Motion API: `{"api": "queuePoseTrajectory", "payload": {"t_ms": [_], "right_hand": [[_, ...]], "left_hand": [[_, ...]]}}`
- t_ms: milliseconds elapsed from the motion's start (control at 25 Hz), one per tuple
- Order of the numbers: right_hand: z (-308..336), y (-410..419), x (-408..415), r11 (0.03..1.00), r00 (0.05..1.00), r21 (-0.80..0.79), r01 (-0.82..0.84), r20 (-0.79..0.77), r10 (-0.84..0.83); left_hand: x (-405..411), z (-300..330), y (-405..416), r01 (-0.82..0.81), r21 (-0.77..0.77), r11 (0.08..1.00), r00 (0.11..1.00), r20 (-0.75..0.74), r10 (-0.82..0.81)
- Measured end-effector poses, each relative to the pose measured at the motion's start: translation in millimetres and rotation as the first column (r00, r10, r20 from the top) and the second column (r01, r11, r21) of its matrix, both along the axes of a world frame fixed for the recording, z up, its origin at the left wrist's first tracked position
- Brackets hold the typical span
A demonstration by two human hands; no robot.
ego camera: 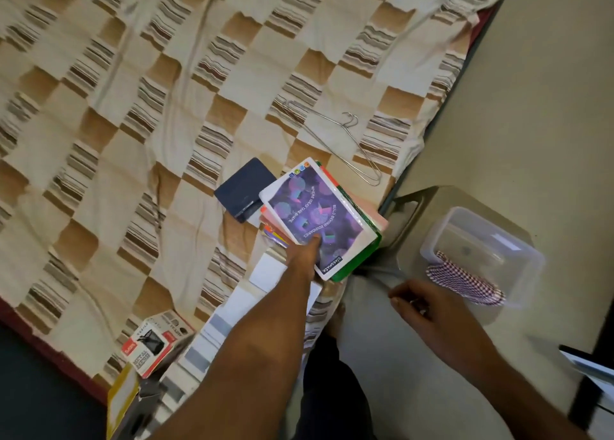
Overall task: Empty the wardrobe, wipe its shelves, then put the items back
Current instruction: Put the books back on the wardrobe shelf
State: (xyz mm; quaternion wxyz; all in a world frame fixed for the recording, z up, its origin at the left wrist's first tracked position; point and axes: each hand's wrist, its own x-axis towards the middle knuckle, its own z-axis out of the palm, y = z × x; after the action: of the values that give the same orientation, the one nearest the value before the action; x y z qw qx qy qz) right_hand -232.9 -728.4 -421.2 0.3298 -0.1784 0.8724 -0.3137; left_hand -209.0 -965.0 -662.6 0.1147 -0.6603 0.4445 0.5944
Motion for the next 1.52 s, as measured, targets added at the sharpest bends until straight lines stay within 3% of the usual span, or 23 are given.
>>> {"api": "queuePoseTrajectory", "payload": {"t_ms": [160, 240, 560, 680, 800, 920, 1040, 1240, 1360, 1520], "right_hand": [[-4, -1, -8, 0.998, 0.998, 0.031, 0.047, 0.039, -0.048], [-4, -3, -9, 0.998, 0.998, 0.039, 0.044, 0.047, -0.046], [-9, -19, -12, 0.997, 0.996, 0.054, 0.06, 0.07, -0.064], [-13, -21, -14, 0.995, 0.994, 0.077, 0.061, 0.09, -0.068], [-17, -22, -16, 0.994, 0.992, 0.098, 0.043, 0.118, -0.054], [-17, -23, -22, 0.994, 0.992, 0.099, 0.051, 0.11, -0.062], [-13, -31, -34, 0.992, 0.993, 0.122, 0.026, 0.113, -0.04], [-9, -54, -55, 0.98, 0.967, 0.116, 0.162, 0.18, -0.181], [-9, -66, -60, 0.939, 0.883, 0.149, 0.309, 0.321, -0.341], [-4, -67, -54, 0.856, 0.628, 0.11, 0.505, 0.634, -0.452]], "left_hand": [[-9, -17, 4, -0.034, 0.044, 0.998, 0.995, 0.091, 0.03], [-12, 4, 6, -0.046, 0.101, 0.994, 0.992, 0.123, 0.033], [-15, 46, 13, -0.084, 0.074, 0.994, 0.996, 0.044, 0.081], [-14, 41, 17, -0.237, 0.124, 0.963, 0.971, 0.052, 0.233], [-12, 46, 21, -0.231, 0.101, 0.968, 0.973, 0.023, 0.23], [-2, 65, 19, -0.101, 0.002, 0.995, 0.995, -0.008, 0.101], [17, 71, 4, -0.033, -0.068, 0.997, 0.982, -0.189, 0.019], [56, 93, -39, -0.054, 0.105, 0.993, 0.877, -0.47, 0.097], [86, 120, -48, 0.028, 0.17, 0.985, 0.844, -0.532, 0.068], [109, 159, -40, 0.229, 0.16, 0.96, 0.803, -0.588, -0.094]]}}
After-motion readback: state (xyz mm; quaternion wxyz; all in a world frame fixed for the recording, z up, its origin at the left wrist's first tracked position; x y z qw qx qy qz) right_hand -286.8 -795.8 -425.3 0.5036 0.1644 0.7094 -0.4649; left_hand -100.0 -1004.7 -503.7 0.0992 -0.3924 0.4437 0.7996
